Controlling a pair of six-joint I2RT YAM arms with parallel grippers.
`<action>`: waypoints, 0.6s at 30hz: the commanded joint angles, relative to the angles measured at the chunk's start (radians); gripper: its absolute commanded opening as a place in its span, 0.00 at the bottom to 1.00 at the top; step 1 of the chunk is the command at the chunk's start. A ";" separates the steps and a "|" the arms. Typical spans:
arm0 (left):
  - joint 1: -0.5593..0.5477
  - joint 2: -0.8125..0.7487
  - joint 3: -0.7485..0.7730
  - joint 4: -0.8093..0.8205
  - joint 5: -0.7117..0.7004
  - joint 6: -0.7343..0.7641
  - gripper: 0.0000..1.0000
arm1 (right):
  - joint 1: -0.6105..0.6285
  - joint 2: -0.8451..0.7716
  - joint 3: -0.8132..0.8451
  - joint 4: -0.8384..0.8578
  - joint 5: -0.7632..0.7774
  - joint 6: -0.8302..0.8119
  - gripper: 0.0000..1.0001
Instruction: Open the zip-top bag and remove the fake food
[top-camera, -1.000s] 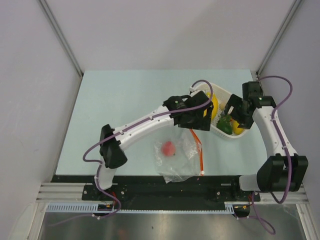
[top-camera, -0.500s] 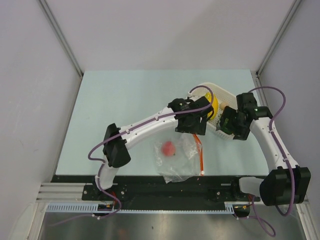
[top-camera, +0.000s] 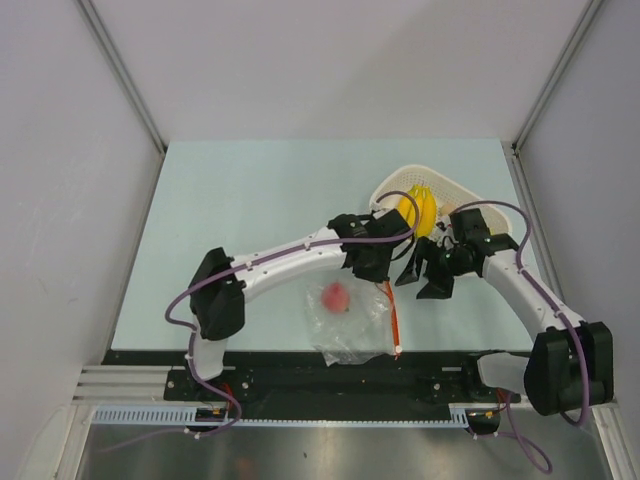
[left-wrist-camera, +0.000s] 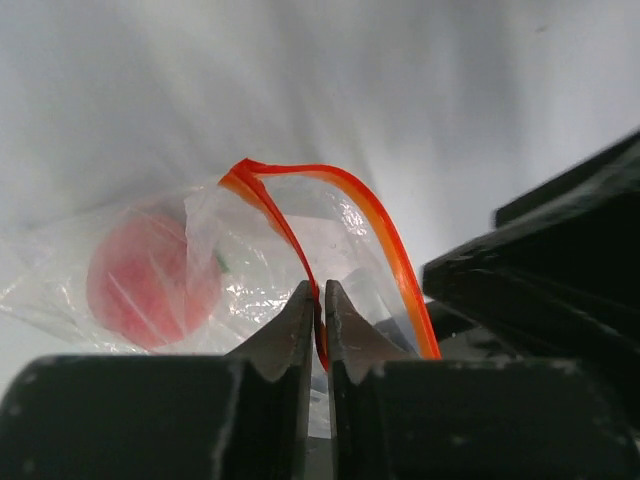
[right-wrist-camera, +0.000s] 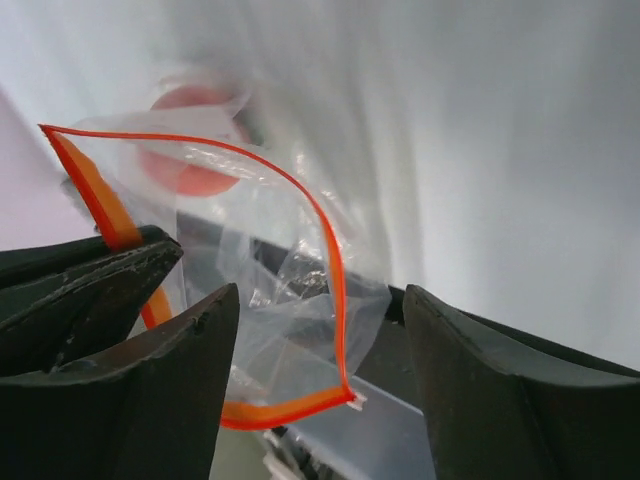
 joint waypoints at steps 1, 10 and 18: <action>0.006 -0.174 -0.073 0.122 0.058 0.042 0.08 | 0.088 0.001 -0.037 0.200 -0.196 0.096 0.69; 0.011 -0.260 -0.138 0.187 0.103 0.048 0.00 | 0.230 0.018 -0.134 0.473 -0.225 0.303 0.53; 0.017 -0.280 -0.190 0.199 0.103 0.048 0.00 | 0.231 -0.003 -0.128 0.407 -0.179 0.305 0.48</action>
